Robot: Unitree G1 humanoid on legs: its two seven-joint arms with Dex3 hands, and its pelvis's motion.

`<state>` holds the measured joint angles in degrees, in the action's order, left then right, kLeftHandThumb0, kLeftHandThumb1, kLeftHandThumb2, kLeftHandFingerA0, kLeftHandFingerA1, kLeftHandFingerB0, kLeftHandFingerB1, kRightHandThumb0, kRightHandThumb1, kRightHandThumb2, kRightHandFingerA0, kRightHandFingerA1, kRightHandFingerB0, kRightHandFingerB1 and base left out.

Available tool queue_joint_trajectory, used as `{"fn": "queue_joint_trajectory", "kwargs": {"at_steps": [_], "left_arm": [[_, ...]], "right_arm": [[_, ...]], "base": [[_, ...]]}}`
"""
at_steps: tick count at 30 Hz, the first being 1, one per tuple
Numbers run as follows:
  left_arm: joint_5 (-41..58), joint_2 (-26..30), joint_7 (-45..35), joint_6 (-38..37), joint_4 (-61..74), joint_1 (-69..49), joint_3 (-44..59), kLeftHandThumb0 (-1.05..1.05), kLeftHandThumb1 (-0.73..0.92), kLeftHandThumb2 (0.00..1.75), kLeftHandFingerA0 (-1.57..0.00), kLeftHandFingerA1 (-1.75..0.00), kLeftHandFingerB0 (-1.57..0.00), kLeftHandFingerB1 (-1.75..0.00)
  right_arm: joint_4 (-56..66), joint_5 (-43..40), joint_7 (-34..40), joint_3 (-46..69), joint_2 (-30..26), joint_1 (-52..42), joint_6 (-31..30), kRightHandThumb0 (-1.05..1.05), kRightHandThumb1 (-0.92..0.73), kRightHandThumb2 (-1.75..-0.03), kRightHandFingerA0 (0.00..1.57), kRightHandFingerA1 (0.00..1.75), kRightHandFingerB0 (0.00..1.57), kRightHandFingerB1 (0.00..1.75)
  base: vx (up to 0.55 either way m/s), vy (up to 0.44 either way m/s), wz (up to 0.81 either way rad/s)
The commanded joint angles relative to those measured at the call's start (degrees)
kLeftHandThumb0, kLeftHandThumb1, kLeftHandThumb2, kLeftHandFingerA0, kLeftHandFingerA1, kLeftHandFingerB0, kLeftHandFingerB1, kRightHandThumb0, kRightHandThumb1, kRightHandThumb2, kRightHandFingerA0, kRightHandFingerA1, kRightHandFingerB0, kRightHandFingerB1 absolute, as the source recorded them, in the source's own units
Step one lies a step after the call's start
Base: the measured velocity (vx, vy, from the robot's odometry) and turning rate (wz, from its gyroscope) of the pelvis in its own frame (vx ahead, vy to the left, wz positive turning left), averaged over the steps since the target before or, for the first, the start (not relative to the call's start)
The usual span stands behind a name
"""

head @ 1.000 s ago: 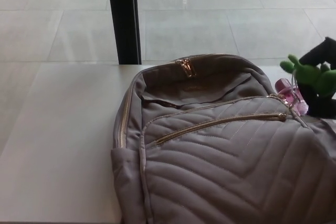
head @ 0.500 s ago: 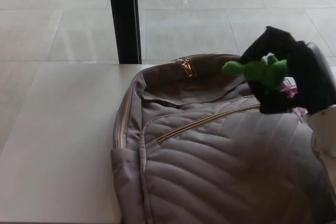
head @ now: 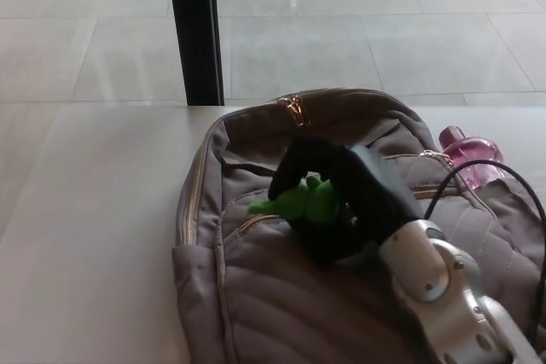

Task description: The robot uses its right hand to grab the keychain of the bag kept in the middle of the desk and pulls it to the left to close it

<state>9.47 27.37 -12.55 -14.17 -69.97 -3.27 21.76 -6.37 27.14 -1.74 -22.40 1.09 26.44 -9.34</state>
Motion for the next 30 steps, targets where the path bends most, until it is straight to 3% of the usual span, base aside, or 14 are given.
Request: {"fn": "queue_joint_trajectory", "kwargs": {"at_steps": [1,3,4,5,6,7,8,13,14,15,16,17,21,30], "left_arm": [[-1.4,0.6,1.3,-1.9,-0.5,-0.2,-1.1,-0.69,0.87,0.65,-0.76,-0.55,-0.63,-0.48],[-0.4,0.2,0.2,-1.7,-0.6,-0.3,-0.6,-0.68,0.85,0.65,-0.74,-0.57,-0.62,-0.49],[0.0,0.2,0.0,-1.1,-0.7,-0.1,-0.4,-0.67,0.66,1.02,-0.67,-0.66,-0.58,-0.62],[-0.4,0.1,0.4,-1.1,-0.4,-0.3,-0.7,-0.67,0.85,0.65,-0.75,-0.55,-0.63,-0.47],[-0.5,-0.2,0.6,-1.0,-0.5,-0.2,-0.8,-0.67,0.85,0.65,-0.75,-0.55,-0.63,-0.47],[-0.5,-0.2,0.6,-1.0,-0.5,-0.2,-0.8,-0.68,0.84,0.65,-0.75,-0.53,-0.63,-0.47],[-0.6,-0.2,0.7,-1.0,-0.5,0.0,-0.9,-0.68,0.84,0.65,-0.75,-0.53,-0.63,-0.47],[0.6,-0.7,-1.0,-0.4,0.1,-0.1,-0.1,-0.68,0.85,0.65,-0.69,-0.52,-0.57,-0.46],[0.1,-0.9,-0.5,-0.7,0.7,-0.3,-0.6,-0.67,0.86,0.66,-0.70,-0.52,-0.59,-0.46],[0.1,-1.0,-0.2,-0.5,0.6,-0.1,-0.5,-0.67,0.84,0.65,-0.71,-0.53,-0.61,-0.47],[0.1,-1.1,0.1,-0.6,0.3,0.1,-0.5,-0.67,0.84,0.65,-0.71,-0.53,-0.61,-0.47],[0.2,-1.1,-0.4,-0.8,0.1,0.2,-0.5,-0.68,0.84,0.65,-0.70,-0.55,-0.60,-0.47],[-0.7,-2.0,1.0,-1.0,0.4,0.7,-1.2,-0.67,0.85,0.65,-0.76,-0.54,-0.63,-0.47],[-1.6,-2.7,2.3,-1.3,0.8,1.4,-2.1,-0.66,0.85,0.66,-0.76,-0.53,-0.60,-0.46]], "right_arm": [[-6.6,2.1,3.6,-3.6,6.4,0.5,-4.2,-0.19,-0.53,-1.12,0.89,1.75,0.76,1.58],[-11.9,0.9,6.2,-3.5,12.0,2.3,-4.8,-0.21,-0.51,-1.23,0.90,1.75,0.74,1.66],[-14.5,1.8,7.5,-4.0,13.3,3.8,-4.5,-0.22,-0.54,-1.19,0.90,1.75,0.75,1.62],[-17.1,2.7,9.2,-4.6,15.3,5.6,-4.3,-0.25,-0.63,-0.96,0.91,1.75,0.80,1.51],[-18.0,2.9,9.7,-4.6,16.3,6.3,-4.8,-0.25,-0.63,-0.96,0.91,1.75,0.80,1.51],[-18.4,3.0,9.9,-4.4,16.4,6.4,-4.6,-0.41,-0.72,-0.71,0.88,1.73,0.80,1.36],[-19.0,3.2,10.2,-4.4,17.8,7.6,-5.7,-0.29,-0.66,-0.87,0.93,1.75,0.80,1.44],[-24.7,2.1,12.0,-4.3,24.3,12.9,-8.9,-0.29,-0.66,-0.82,0.94,1.75,0.72,0.87],[-26.9,1.3,12.5,-4.2,27.1,14.9,-9.1,-0.27,-0.63,-0.99,0.95,1.75,0.74,1.50],[-28.5,1.0,13.3,-4.3,29.2,16.2,-9.3,-0.16,-0.66,-0.87,1.09,1.64,0.82,1.23],[-29.4,0.4,13.8,-4.1,30.2,16.5,-8.6,-0.16,-0.66,-0.87,1.09,1.64,0.82,1.23],[-31.6,0.6,14.4,-4.9,33.1,17.8,-9.3,-0.21,-0.69,-0.92,0.82,1.75,0.70,1.48],[-34.0,-0.2,13.4,-8.2,38.4,17.1,-7.7,-0.22,-0.56,-1.20,0.95,1.75,0.75,1.70],[-32.6,3.7,8.7,-21.3,40.7,15.9,-5.8,-0.25,-0.50,-1.11,0.99,1.75,0.73,1.70]], "base": [[0.00,0.000,0.00],[0.00,0.000,0.00],[0.00,0.000,0.00],[0.00,0.000,0.00],[0.00,0.000,0.00],[0.00,0.000,0.00],[0.00,0.000,0.00],[0.00,0.000,0.00],[0.00,0.000,0.00],[0.00,0.000,0.00],[0.00,0.000,0.00],[0.00,0.000,0.00],[0.00,0.000,0.00],[0.00,0.000,0.00]]}}
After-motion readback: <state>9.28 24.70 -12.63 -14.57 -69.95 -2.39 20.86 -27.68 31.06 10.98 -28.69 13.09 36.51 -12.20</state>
